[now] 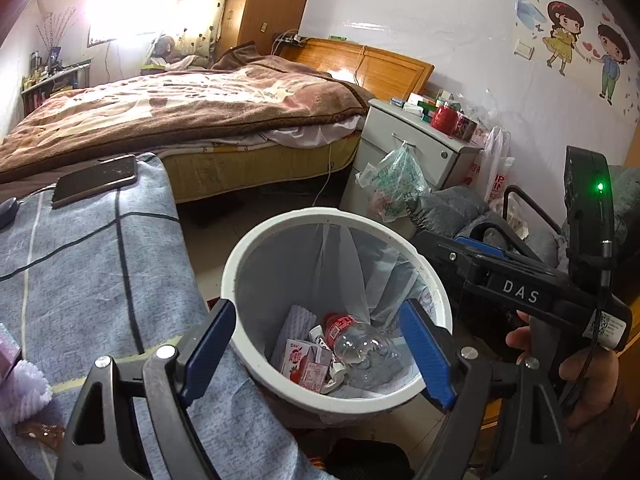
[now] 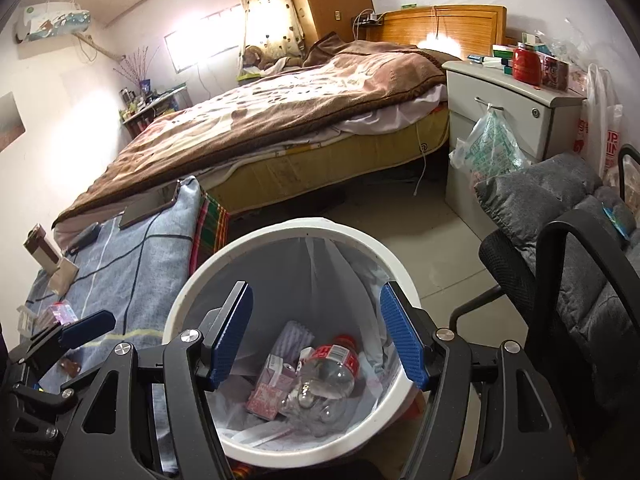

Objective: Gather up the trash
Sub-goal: 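Carry the bottle and juice carton over the wastebasket and release both, then move both open grippers back toward the table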

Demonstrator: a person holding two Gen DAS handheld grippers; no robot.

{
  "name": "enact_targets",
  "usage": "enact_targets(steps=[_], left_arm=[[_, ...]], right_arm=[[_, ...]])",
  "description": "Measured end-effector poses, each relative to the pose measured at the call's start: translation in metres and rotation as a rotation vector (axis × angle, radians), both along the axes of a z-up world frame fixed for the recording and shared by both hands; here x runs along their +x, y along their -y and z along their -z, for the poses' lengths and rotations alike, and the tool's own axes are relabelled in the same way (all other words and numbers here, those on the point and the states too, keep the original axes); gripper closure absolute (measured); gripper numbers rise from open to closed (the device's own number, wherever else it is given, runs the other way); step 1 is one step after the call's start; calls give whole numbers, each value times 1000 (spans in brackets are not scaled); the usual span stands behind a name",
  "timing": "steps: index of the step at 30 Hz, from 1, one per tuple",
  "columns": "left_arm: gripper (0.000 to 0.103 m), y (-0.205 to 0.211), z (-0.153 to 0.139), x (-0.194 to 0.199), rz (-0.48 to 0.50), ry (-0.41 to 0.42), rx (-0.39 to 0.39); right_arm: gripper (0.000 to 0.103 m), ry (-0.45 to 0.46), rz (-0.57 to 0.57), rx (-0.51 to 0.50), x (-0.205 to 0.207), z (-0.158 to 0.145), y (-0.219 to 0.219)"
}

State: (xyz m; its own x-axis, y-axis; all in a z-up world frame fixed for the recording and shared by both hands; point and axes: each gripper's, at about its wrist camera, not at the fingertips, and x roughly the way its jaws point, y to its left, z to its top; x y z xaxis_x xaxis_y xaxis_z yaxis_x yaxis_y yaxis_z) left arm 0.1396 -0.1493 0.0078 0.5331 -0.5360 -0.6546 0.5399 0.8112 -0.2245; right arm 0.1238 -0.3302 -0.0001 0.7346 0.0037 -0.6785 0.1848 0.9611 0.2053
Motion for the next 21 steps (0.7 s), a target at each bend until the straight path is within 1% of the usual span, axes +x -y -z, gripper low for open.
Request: enact_targets(steps=[4, 7, 14, 16, 21], left_arm=[[18, -16, -7, -6, -27, 18, -1], [18, -30, -12, -12, -52, 47, 10], [18, -75, -17, -20, -135, 58, 13], [18, -90, -18, -23, -159, 63, 9], [18, -128, -14, -30, -238, 78, 28]], right_arm=[[35, 16, -8, -8, -5, -5, -10], [35, 32, -9, -15, -9, -8, -18], [35, 57, -57, -43, -15, -12, -48], [35, 64, -76, -41, -16, -13, -59], [35, 80, -156, -29, -18, -14, -89]])
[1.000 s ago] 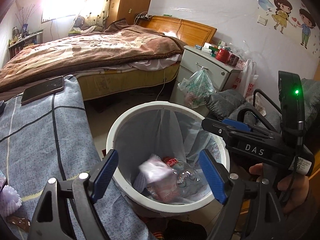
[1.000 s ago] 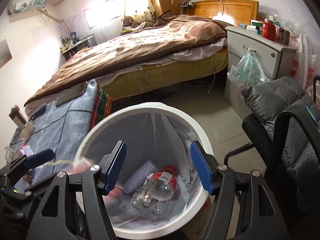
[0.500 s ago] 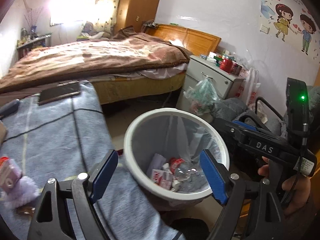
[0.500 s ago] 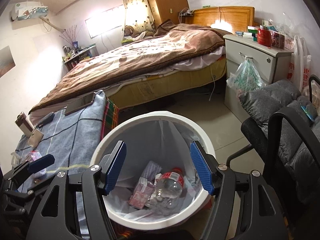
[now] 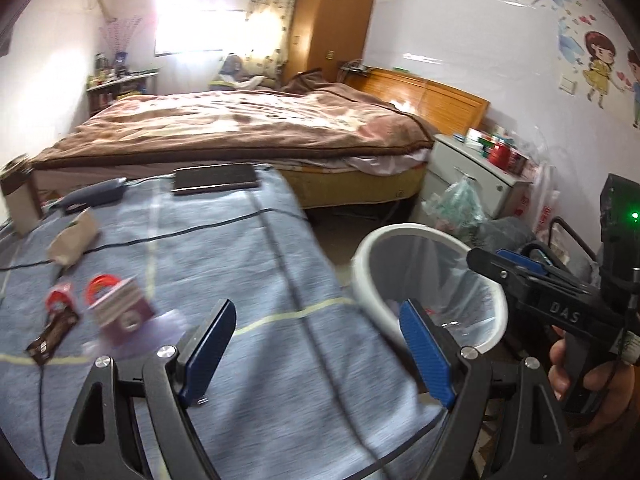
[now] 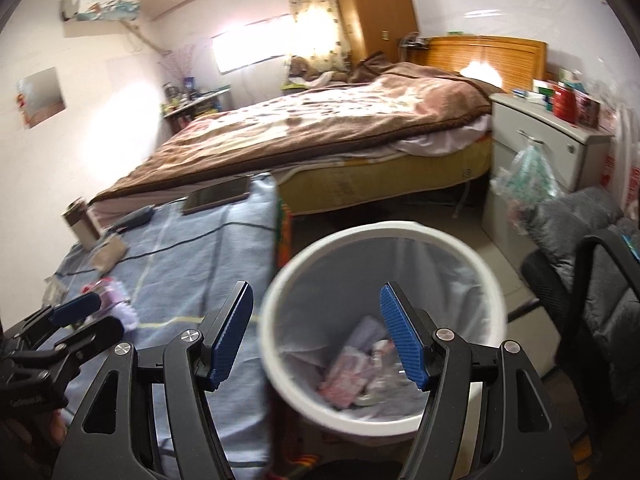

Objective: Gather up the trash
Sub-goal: 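Move both open grippers back toward the table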

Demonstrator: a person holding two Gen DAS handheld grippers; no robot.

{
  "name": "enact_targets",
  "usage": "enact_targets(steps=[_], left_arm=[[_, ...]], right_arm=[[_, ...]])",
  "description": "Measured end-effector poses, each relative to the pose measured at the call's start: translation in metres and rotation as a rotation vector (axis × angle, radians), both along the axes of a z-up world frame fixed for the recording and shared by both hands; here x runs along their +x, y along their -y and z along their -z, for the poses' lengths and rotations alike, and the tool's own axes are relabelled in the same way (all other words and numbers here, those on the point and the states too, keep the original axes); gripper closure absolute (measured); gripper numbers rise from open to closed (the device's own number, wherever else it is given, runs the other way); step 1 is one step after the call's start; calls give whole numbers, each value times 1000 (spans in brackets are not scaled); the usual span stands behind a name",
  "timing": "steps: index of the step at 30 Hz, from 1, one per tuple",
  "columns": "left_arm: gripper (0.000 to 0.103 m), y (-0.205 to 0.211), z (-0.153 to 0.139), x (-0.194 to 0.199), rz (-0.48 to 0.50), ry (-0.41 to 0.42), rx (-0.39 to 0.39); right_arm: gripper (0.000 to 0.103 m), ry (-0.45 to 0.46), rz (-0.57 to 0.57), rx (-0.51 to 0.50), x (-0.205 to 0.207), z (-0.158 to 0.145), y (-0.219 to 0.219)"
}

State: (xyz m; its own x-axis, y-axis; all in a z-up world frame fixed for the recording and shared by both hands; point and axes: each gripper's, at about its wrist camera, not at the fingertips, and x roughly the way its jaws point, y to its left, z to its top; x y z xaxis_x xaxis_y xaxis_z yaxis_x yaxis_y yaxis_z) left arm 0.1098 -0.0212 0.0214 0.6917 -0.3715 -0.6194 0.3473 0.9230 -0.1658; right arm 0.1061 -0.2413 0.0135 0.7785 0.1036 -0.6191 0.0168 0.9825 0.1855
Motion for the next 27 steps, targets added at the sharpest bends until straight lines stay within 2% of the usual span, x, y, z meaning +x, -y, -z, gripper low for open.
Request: enact_targets(steps=[12, 21, 27], left_arm=[[18, -104, 14, -16, -219, 0, 15], [18, -166, 24, -19, -328, -16, 15], [18, -195, 33, -19, -358, -44, 23]], right_arm=[[35, -27, -200, 5, 8, 15, -72], [35, -78, -426, -32, 15, 30, -139], [35, -99, -486, -66, 25, 39, -174]])
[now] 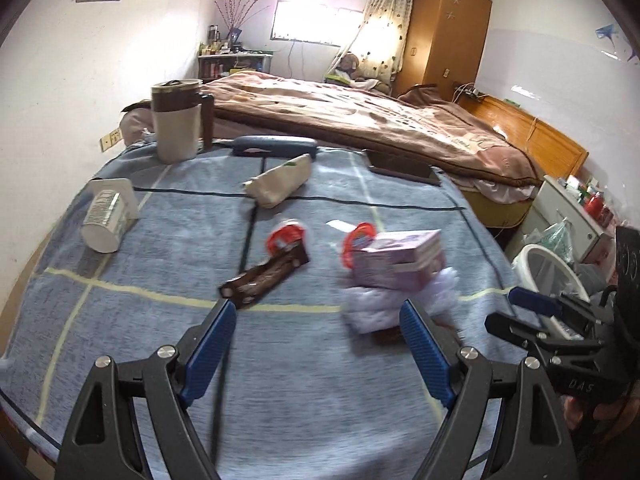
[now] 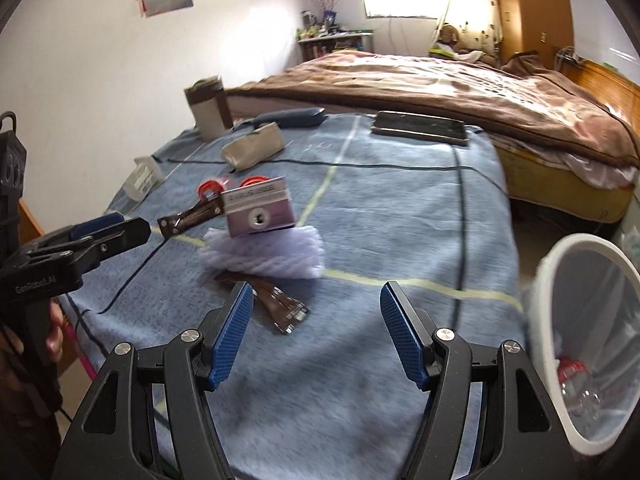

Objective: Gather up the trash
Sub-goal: 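Move both open grippers back toward the table, then grasp the purple milk carton with the right gripper while the left gripper grasps the brown chocolate wrapper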

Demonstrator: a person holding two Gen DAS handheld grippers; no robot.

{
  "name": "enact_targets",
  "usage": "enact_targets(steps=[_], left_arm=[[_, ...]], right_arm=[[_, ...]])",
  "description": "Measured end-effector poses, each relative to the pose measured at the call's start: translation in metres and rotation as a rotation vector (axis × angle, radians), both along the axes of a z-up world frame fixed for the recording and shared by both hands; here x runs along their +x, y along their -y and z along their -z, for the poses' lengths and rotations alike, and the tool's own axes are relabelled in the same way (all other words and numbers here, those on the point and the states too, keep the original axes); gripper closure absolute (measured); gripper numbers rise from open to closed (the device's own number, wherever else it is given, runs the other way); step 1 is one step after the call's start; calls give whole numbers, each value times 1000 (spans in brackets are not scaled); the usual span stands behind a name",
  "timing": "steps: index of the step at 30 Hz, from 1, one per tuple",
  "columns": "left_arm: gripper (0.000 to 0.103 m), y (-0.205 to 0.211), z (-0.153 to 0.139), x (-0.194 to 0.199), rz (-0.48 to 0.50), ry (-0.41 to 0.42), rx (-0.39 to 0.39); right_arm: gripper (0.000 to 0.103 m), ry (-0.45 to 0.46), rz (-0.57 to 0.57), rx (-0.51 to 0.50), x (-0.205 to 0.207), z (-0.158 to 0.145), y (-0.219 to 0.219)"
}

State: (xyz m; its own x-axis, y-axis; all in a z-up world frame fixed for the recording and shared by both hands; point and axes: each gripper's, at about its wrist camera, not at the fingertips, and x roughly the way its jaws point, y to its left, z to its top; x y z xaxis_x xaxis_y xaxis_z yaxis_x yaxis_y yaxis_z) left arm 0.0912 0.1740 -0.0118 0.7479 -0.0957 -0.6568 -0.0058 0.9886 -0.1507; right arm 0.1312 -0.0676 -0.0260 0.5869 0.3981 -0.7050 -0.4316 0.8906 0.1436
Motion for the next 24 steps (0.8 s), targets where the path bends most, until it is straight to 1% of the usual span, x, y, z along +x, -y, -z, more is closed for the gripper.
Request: enact_targets(steps=[3, 8, 10, 14, 19, 21, 24], left_arm=[[18, -12, 4, 3, -15, -11, -32], [18, -25, 11, 10, -28, -30, -30], [18, -28, 12, 13, -27, -35, -35], [18, -32, 17, 24, -1, -55, -18], [18, -40, 22, 36, -1, -79, 10], [18, -45, 25, 43, 4, -93, 2], [18, -46, 29, 53, 19, -118, 19]], right_arm=[[35, 1, -6, -3, 7, -1, -10], [35, 22, -8, 20, 14, -6, -23], [35, 41, -22, 19, 17, -9, -31], [35, 68, -18, 1, 27, -12, -45], [35, 44, -39, -6, 40, -8, -58], [35, 40, -39, -30, 43, -5, -64], [35, 24, -31, -63, 48, 0, -70]])
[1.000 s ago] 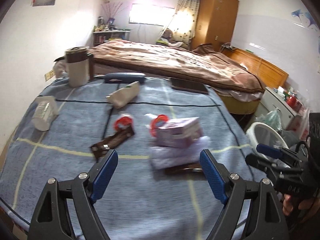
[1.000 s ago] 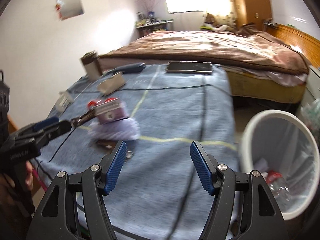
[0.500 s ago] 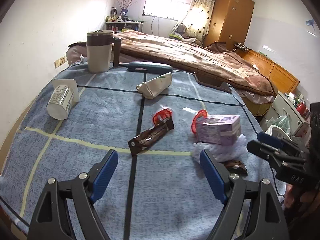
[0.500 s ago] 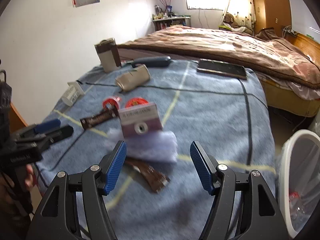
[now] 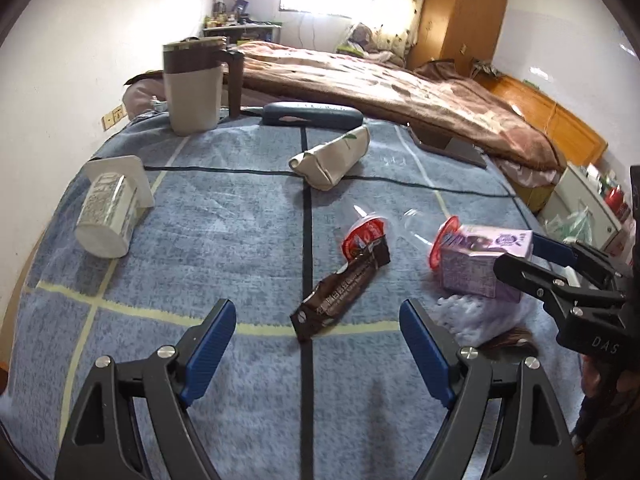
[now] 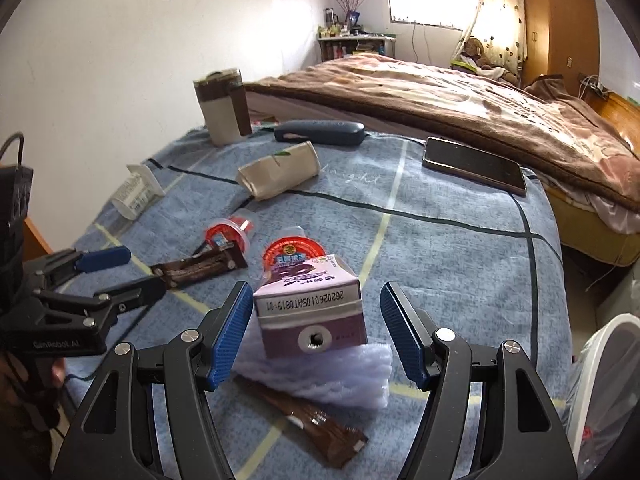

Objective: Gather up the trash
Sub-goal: 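Grasp the purple milk carton with the right gripper while the left gripper grasps the brown chocolate wrapper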

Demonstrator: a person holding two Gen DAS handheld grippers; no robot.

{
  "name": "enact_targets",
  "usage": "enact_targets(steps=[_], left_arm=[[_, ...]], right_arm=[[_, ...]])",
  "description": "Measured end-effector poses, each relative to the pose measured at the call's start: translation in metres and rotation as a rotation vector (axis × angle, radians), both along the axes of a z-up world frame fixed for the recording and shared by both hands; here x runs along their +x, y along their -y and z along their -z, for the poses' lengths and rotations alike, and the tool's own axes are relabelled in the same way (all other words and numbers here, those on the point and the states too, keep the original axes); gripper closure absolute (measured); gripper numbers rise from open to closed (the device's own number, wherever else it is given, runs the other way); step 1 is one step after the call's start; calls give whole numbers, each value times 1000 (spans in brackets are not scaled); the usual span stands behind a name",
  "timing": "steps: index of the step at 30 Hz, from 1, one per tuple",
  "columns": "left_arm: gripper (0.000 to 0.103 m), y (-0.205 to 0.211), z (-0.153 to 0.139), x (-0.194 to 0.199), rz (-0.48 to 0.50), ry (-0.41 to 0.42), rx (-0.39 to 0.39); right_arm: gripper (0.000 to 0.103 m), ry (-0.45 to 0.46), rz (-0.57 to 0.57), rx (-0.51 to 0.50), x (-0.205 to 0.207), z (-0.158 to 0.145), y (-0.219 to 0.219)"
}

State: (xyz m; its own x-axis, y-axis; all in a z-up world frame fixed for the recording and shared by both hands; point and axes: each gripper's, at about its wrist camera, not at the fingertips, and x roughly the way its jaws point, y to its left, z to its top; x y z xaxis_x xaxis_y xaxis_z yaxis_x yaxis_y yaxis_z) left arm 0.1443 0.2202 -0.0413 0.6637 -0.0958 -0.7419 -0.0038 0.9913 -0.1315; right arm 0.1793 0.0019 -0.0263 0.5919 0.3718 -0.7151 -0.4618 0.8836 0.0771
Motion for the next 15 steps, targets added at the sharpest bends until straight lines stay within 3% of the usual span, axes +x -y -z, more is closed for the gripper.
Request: enact_targets(steps=[3, 6, 8, 13, 15], left_arm=[[18, -2, 6, 10, 11, -29, -3], [18, 9, 4, 13, 48, -10, 57], [18, 11, 5, 17, 75, -21, 36], [19, 13, 11, 28, 64, -34, 38], [30, 13, 13, 29, 65, -37, 29]], right_arm=[[35, -36, 10, 16, 4, 4, 1], [36, -39, 22, 13, 5, 7, 3], [44, -45, 21, 23, 5, 8, 4], [44, -23, 27, 18, 2, 6, 4], [44, -14, 38, 15, 0, 5, 6]])
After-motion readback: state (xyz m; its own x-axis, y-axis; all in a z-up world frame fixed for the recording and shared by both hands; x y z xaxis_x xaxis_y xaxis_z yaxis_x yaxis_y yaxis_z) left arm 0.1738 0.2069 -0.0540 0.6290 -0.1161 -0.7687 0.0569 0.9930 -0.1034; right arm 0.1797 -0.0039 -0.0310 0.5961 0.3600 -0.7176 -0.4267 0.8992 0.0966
